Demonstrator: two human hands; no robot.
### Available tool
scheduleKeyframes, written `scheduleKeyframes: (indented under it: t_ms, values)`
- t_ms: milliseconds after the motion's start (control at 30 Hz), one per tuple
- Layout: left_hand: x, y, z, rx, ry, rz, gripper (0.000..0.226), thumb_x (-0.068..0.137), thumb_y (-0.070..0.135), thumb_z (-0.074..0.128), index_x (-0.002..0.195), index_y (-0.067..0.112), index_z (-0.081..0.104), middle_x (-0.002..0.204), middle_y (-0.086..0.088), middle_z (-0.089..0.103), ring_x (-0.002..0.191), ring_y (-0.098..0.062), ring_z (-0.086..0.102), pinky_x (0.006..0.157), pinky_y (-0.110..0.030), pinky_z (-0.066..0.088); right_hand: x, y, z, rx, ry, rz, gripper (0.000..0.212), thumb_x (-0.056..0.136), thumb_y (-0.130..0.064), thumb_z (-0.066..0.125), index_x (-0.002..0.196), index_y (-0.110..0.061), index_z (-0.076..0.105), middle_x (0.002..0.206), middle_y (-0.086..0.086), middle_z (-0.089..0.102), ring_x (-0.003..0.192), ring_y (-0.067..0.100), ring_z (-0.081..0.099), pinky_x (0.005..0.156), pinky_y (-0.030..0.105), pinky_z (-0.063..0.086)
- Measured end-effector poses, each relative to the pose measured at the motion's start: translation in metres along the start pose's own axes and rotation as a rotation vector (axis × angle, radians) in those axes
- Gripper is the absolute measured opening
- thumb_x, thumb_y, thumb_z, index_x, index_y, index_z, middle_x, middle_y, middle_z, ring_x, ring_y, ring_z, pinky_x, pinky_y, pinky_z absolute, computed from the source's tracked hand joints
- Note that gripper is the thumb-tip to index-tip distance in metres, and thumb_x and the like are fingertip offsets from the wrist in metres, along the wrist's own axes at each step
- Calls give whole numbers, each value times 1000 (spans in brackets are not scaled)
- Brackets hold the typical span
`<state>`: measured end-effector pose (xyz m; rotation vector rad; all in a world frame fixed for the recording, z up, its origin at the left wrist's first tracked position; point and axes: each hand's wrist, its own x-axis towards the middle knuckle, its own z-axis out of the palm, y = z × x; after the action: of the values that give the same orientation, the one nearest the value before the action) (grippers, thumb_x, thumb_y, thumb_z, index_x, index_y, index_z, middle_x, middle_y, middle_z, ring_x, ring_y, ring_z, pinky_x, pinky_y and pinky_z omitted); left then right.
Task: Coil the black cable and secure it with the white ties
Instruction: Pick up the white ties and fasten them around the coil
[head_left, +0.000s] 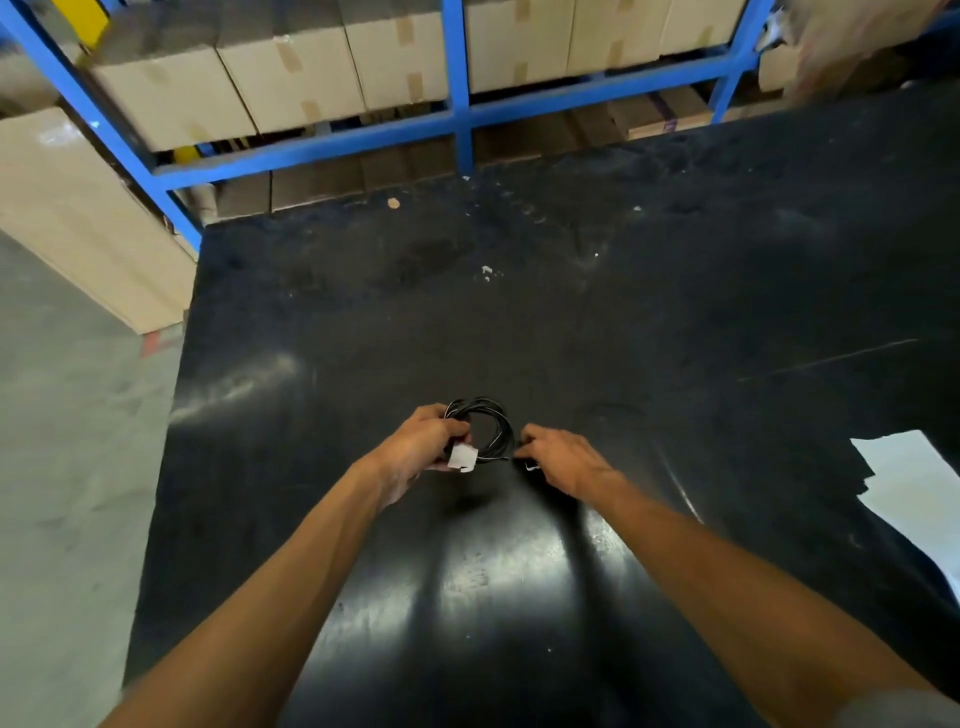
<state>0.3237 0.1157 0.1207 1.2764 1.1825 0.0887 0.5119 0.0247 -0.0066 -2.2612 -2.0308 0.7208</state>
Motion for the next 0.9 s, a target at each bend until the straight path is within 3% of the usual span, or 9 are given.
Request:
scheduleKeyframes:
  t_ms: [100, 200, 333, 500, 733, 900]
  values:
    - [6, -6, 1, 4, -11, -21, 10, 95, 6, 48, 94, 11, 56, 76, -3, 60, 67, -14, 59, 71, -31, 53, 12, 3, 0, -140, -52, -92, 26, 86, -8, 53, 111, -11, 59, 106, 8, 60, 99, 33, 61, 80, 39, 48]
    - [11, -11, -1, -11, -15, -38, 10, 95, 7, 48, 93, 12, 57, 76, -2, 61, 67, -15, 59, 77, -34, 53, 18, 10, -8, -194, -75, -141, 8, 93, -15, 53, 100, -10, 55, 96, 5, 55, 92, 30, 60, 72, 33, 38]
    - [16, -16, -2, -41, -22, -52, 11, 95, 8, 49, 91, 14, 57, 74, 0, 61, 67, -13, 60, 76, -34, 53, 23, 20, -14, -232, -61, -175, 15, 88, -16, 63, 103, -14, 66, 105, 2, 61, 103, 27, 61, 76, 34, 46]
    - [17, -20, -2, -46, -52, -59, 9, 95, 10, 50, 93, 15, 57, 75, 1, 60, 70, -13, 60, 80, -35, 53, 27, 24, -15, -293, -15, -218, 14, 88, -24, 67, 100, -18, 71, 100, -3, 67, 105, 19, 58, 75, 35, 51]
    - [22, -22, 2, -57, -71, -65, 9, 95, 12, 51, 91, 16, 57, 74, 1, 60, 68, -12, 60, 74, -31, 54, 36, 28, -11, -145, -62, -144, 10, 87, -23, 70, 94, -16, 70, 101, 5, 65, 102, 23, 61, 82, 35, 49]
    - [25, -21, 8, -53, -83, -66, 9, 96, 12, 51, 89, 16, 56, 72, 2, 60, 64, -10, 59, 69, -27, 52, 33, 27, -7, -229, -22, -211, 6, 94, -16, 61, 96, -14, 66, 100, 3, 67, 104, 22, 58, 72, 33, 42]
